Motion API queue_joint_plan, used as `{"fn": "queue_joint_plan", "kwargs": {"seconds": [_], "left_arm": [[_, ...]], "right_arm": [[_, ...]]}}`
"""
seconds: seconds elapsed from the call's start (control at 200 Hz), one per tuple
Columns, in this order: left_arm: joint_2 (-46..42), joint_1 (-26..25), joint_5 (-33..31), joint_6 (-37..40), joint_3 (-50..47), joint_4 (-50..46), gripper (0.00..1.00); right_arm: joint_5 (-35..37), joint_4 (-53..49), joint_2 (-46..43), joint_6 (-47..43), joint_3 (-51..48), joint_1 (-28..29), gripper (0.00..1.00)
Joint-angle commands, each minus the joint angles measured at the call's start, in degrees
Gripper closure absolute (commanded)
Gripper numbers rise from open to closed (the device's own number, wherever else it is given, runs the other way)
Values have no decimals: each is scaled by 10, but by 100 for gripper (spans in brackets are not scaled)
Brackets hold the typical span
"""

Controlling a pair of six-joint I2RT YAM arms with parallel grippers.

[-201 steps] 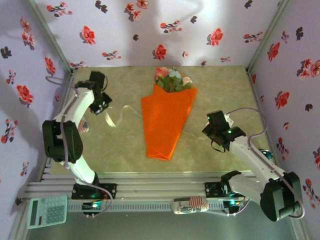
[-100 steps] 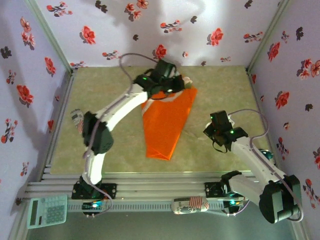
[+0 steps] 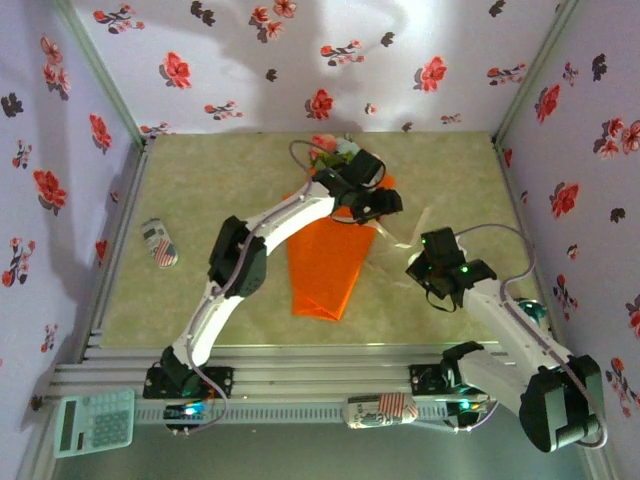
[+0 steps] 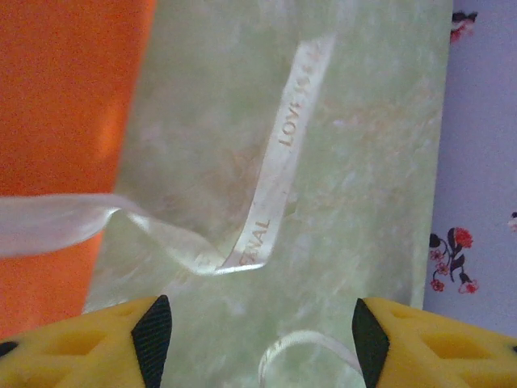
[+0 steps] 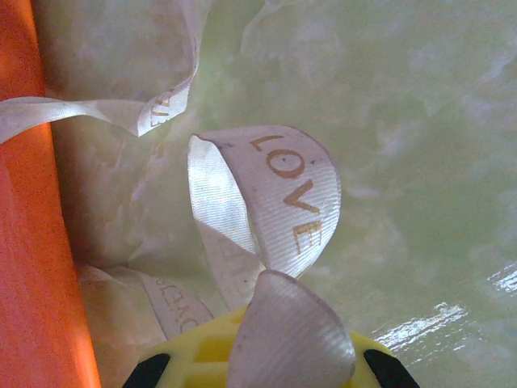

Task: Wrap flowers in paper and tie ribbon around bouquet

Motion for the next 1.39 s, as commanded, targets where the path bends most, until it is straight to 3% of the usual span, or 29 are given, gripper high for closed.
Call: {"fn": "queue_joint_plan", "kwargs": {"seconds": [0.0, 0.12, 0.26, 0.395, 0.63, 0.835, 0.99, 1.215, 1.39], "left_arm": [[-119, 43, -37, -84, -72, -71, 36], [-206, 114, -32, -227, -258, -66, 36], [-243, 187, -21, -335, -397, 56, 36], [-186, 217, 15, -383, -389, 140, 36], [-124, 216, 38, -431, -370, 137, 39], [-115, 214, 51, -446, -399, 158, 61], [-128, 213, 53, -429, -421, 163, 81], [-159, 211, 50, -396, -447, 150, 95], [-194, 211, 36, -363, -451, 117, 96]], "right_arm": [[-9, -13, -12, -26, 7, -3, 100], [-32, 10, -20, -59, 14, -3, 100], [-78, 50, -27, -109, 20, -1, 100], [-107, 59, -46, -143, 23, 2, 100], [-132, 105, -149, -179, -39, 7, 100], [-114, 210, -229, -207, -93, 14, 100], [-134, 276, -167, -242, -77, 15, 100], [-163, 369, -2, -261, 2, 18, 100], [-170, 378, 131, -269, 94, 19, 100]]}}
